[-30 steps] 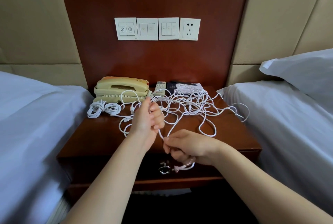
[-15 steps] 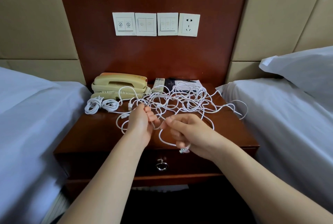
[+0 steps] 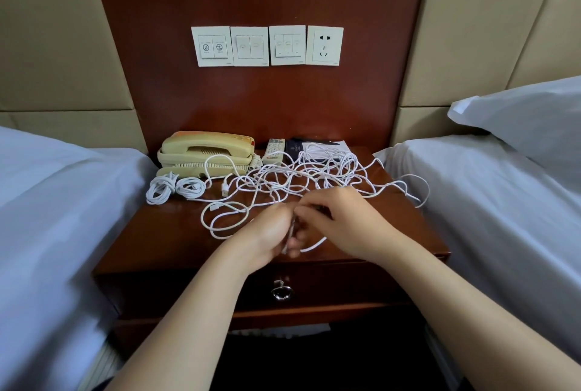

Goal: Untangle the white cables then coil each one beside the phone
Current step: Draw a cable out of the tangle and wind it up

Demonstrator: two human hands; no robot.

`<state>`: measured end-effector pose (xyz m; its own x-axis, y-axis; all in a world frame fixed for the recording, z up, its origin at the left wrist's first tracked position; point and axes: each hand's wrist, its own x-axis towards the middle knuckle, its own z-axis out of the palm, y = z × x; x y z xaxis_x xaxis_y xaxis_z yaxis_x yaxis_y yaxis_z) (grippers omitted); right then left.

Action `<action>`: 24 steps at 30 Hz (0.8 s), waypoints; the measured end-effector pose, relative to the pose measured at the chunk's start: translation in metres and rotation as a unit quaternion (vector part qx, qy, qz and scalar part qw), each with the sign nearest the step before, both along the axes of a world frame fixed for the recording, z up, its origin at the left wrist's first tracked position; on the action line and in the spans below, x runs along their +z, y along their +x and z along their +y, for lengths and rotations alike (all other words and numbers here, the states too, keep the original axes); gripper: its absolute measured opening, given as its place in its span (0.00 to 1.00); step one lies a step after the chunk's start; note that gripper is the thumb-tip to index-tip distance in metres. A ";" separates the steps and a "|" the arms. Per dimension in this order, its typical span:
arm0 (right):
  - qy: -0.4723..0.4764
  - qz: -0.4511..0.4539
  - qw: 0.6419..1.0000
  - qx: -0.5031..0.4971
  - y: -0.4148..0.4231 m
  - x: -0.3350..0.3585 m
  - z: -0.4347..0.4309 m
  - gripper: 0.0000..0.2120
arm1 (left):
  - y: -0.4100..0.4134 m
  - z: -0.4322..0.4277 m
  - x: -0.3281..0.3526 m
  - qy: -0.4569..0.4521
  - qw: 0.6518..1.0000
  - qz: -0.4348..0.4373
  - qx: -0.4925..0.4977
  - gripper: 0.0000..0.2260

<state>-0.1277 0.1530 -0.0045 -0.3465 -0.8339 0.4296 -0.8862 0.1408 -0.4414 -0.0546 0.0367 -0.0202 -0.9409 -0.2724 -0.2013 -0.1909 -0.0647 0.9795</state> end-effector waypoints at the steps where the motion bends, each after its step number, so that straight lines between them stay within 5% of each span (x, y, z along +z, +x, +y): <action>1: -0.008 -0.012 1.000 -0.009 -0.003 0.000 0.000 0.08 | 0.001 0.002 0.002 0.026 0.999 0.000 -0.023 0.19; 9: -0.049 -0.042 0.998 -0.024 -0.015 -0.003 0.003 0.13 | 0.003 0.002 0.003 0.163 0.978 -0.033 -0.123 0.28; 14: -0.049 -0.171 0.984 0.015 -0.020 -0.003 0.002 0.13 | 0.007 0.000 0.006 0.199 0.966 -0.006 -0.166 0.27; 18: -0.039 -0.378 0.923 0.060 -0.018 -0.011 -0.002 0.20 | 0.011 0.001 0.008 0.216 0.961 0.032 -0.172 0.25; 24: -0.111 -0.551 0.825 0.054 -0.004 -0.024 -0.013 0.20 | 0.010 0.002 0.007 0.280 0.949 0.098 -0.104 0.26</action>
